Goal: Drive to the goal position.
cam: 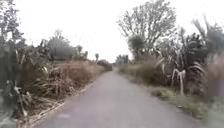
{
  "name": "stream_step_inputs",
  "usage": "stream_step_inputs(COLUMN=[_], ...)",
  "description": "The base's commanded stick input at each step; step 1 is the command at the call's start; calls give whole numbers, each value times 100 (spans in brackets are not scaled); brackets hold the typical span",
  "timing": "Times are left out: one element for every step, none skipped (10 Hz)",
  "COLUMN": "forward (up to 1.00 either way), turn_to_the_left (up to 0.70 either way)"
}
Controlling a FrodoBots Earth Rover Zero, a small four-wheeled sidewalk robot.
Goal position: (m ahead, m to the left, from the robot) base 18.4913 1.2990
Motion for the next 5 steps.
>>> stream_step_inputs(forward=[100,100,100,100,100], turn_to_the_left=[0,0,0,0,0])
